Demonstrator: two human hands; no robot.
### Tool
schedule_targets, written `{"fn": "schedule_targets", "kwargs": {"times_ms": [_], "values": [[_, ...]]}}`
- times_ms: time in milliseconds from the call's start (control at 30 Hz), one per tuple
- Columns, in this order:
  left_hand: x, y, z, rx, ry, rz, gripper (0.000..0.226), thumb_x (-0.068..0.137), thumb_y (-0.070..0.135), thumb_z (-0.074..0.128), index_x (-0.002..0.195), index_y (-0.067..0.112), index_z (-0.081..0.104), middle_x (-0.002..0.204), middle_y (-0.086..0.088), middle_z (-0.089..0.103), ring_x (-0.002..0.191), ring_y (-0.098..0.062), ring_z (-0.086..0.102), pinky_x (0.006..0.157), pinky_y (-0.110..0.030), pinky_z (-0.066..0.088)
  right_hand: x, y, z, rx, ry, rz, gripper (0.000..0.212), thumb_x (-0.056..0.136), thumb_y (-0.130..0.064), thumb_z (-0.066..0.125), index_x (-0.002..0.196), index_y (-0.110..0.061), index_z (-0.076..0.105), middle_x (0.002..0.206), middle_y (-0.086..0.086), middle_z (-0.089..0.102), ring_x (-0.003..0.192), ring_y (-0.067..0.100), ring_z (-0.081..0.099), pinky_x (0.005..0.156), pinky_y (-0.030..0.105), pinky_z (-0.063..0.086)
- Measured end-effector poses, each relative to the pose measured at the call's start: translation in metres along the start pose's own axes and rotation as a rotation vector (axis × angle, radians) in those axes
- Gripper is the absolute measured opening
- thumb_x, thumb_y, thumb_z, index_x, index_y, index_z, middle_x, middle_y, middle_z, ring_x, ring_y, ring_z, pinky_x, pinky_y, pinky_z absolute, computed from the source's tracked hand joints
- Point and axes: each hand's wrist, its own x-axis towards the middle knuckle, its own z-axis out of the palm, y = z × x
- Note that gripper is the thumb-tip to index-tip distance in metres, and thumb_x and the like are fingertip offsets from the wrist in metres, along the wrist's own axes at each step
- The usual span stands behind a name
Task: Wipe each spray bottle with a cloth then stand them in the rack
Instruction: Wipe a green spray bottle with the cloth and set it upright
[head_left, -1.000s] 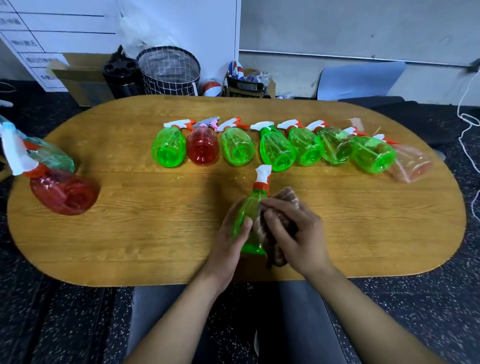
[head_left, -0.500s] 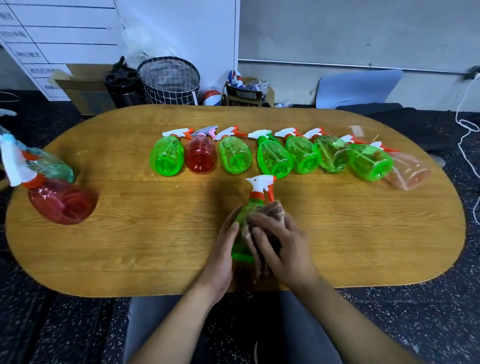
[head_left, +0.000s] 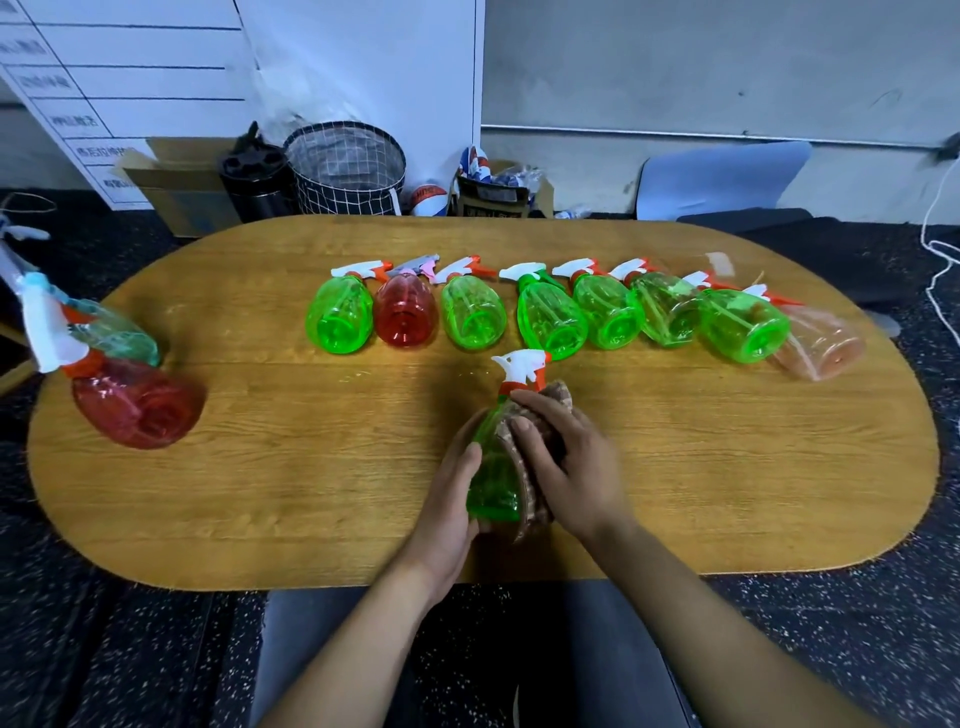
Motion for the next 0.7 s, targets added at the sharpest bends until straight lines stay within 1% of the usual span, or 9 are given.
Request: {"fn": "schedule_targets", "kwargs": {"times_ms": [67, 167, 300, 333, 400, 467, 567, 633, 700], "values": [[0.001, -0.002, 0.0, 0.001, 0.027, -0.003, 0.047, 0.104, 0.047, 0.049, 0.149, 0.035, 0.053, 0.138, 0.002, 0.072, 0.128, -0.02, 0.068, 0.09, -0.036, 0.062, -0.015, 0.003, 0.0, 0.013, -0.031, -0.032, 0.036, 0.103, -0.048, 0.057, 0.135, -0.035, 0.068, 0.118, -0.002, 0.071, 0.105, 0.011, 0.069, 0.09, 0.034, 0.057], [0.005, -0.007, -0.003, 0.061, 0.081, 0.03, 0.048, 0.107, 0.046, 0.051, 0.152, 0.029, 0.053, 0.149, -0.001, 0.065, 0.142, -0.024, 0.058, 0.118, -0.048, 0.046, -0.043, 0.003, -0.009, -0.013, -0.073, -0.258, 0.036, 0.106, -0.043, 0.058, 0.138, -0.03, 0.069, 0.124, 0.003, 0.066, 0.098, 0.011, 0.07, 0.082, 0.029, 0.059], [0.005, -0.005, -0.002, 0.107, 0.1, 0.078, 0.042, 0.107, 0.046, 0.053, 0.145, 0.031, 0.059, 0.143, 0.008, 0.068, 0.136, -0.019, 0.062, 0.113, -0.038, 0.05, -0.062, 0.005, -0.012, -0.215, -0.182, -0.629, 0.029, 0.106, -0.035, 0.059, 0.13, -0.029, 0.073, 0.119, 0.006, 0.071, 0.085, 0.016, 0.071, 0.067, 0.028, 0.059], [0.003, -0.005, -0.001, 0.106, 0.09, 0.087, 0.045, 0.104, 0.053, 0.055, 0.145, 0.031, 0.059, 0.142, 0.004, 0.069, 0.133, -0.021, 0.064, 0.109, -0.04, 0.052, -0.061, 0.003, -0.013, -0.184, -0.187, -0.617, 0.029, 0.106, -0.034, 0.059, 0.131, -0.031, 0.072, 0.12, 0.006, 0.071, 0.086, 0.017, 0.072, 0.068, 0.031, 0.06], [0.0, -0.004, 0.001, 0.14, 0.089, 0.107, 0.069, 0.093, 0.071, 0.063, 0.147, 0.027, 0.058, 0.142, -0.009, 0.068, 0.131, -0.032, 0.064, 0.103, -0.047, 0.054, -0.05, -0.004, -0.015, -0.004, -0.139, -0.435, 0.031, 0.105, -0.033, 0.061, 0.135, -0.034, 0.066, 0.123, 0.005, 0.07, 0.096, 0.018, 0.074, 0.078, 0.034, 0.061], [-0.004, -0.006, 0.001, 0.213, 0.086, 0.136, 0.093, 0.083, 0.08, 0.07, 0.153, 0.021, 0.053, 0.147, -0.009, 0.065, 0.138, -0.034, 0.059, 0.113, -0.055, 0.049, -0.027, -0.01, -0.018, 0.089, -0.03, -0.24, 0.034, 0.102, -0.032, 0.063, 0.137, -0.033, 0.06, 0.123, 0.0, 0.07, 0.106, 0.014, 0.072, 0.089, 0.031, 0.058], [-0.003, -0.008, 0.001, 0.225, 0.036, 0.161, 0.097, 0.076, 0.081, 0.076, 0.155, 0.029, 0.051, 0.148, -0.004, 0.064, 0.138, -0.03, 0.06, 0.114, -0.066, 0.046, 0.007, -0.011, -0.016, -0.04, 0.02, -0.086, 0.035, 0.101, -0.043, 0.062, 0.133, -0.03, 0.057, 0.123, -0.007, 0.067, 0.106, 0.013, 0.067, 0.089, 0.032, 0.054], [-0.001, -0.009, -0.002, 0.206, 0.0, 0.187, 0.093, 0.079, 0.08, 0.074, 0.155, 0.033, 0.05, 0.149, -0.003, 0.063, 0.139, -0.03, 0.06, 0.112, -0.069, 0.047, 0.01, -0.01, -0.008, -0.086, -0.005, -0.039, 0.036, 0.101, -0.056, 0.054, 0.13, -0.036, 0.058, 0.123, -0.007, 0.063, 0.104, 0.012, 0.063, 0.085, 0.036, 0.055], [-0.001, -0.009, -0.003, 0.18, -0.011, 0.198, 0.091, 0.084, 0.079, 0.07, 0.157, 0.03, 0.048, 0.152, -0.004, 0.061, 0.142, -0.03, 0.057, 0.115, -0.068, 0.045, -0.003, -0.01, 0.0, -0.075, -0.016, -0.046, 0.038, 0.1, -0.06, 0.05, 0.133, -0.042, 0.057, 0.124, -0.008, 0.058, 0.104, 0.011, 0.061, 0.085, 0.034, 0.054]]}}
